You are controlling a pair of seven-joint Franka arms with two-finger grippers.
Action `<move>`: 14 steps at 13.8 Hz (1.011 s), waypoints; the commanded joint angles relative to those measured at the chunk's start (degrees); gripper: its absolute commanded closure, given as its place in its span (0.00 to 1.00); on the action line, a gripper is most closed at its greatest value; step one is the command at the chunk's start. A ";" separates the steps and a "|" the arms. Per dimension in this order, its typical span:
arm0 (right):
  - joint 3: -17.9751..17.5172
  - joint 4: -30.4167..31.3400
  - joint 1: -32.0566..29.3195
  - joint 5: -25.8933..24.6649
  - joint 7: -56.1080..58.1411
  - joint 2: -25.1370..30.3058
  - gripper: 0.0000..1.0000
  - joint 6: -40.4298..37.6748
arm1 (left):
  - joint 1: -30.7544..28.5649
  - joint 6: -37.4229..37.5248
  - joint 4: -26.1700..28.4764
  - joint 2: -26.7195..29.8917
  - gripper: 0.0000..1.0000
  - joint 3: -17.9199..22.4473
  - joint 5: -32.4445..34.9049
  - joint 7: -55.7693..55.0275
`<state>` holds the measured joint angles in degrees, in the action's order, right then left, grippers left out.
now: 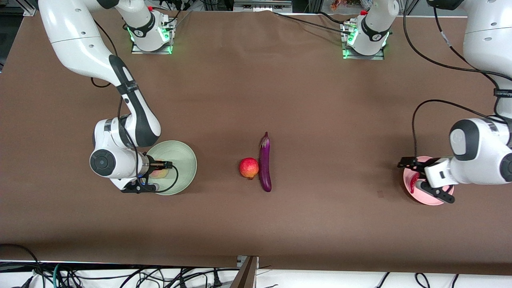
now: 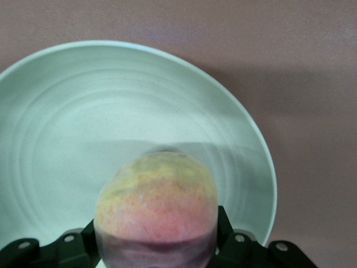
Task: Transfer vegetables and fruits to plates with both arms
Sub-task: 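Grasp the purple eggplant with the left gripper while the right gripper reaches the pomegranate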
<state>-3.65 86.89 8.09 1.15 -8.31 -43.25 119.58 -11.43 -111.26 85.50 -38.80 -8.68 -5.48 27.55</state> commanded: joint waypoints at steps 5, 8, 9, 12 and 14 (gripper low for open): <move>-0.39 0.12 -0.44 -0.36 0.31 -0.79 0.46 1.36 | 14.04 -6.40 0.55 -1.27 0.00 -5.47 -0.50 -30.49; -0.31 -0.41 -0.44 -0.36 0.40 -0.44 0.00 1.27 | 23.96 -14.49 -0.07 -3.82 0.00 -5.30 -0.59 -47.34; -0.31 -0.50 -0.44 -0.27 0.40 -0.26 0.00 1.27 | 27.21 -15.99 -0.94 -5.04 0.00 -4.86 -0.41 -53.42; -0.39 -1.72 -0.44 -0.36 0.66 0.09 0.00 1.09 | 35.83 -17.67 -4.11 -7.43 0.00 -1.36 1.77 -61.02; -0.39 -2.25 -0.35 -0.27 0.75 0.79 0.00 1.00 | 38.84 -18.72 -4.11 -8.30 0.00 0.50 1.96 -61.91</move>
<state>-3.64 84.92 8.04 1.11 -8.30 -43.73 120.93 25.18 -129.67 83.72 -45.42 -10.50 -4.65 -32.96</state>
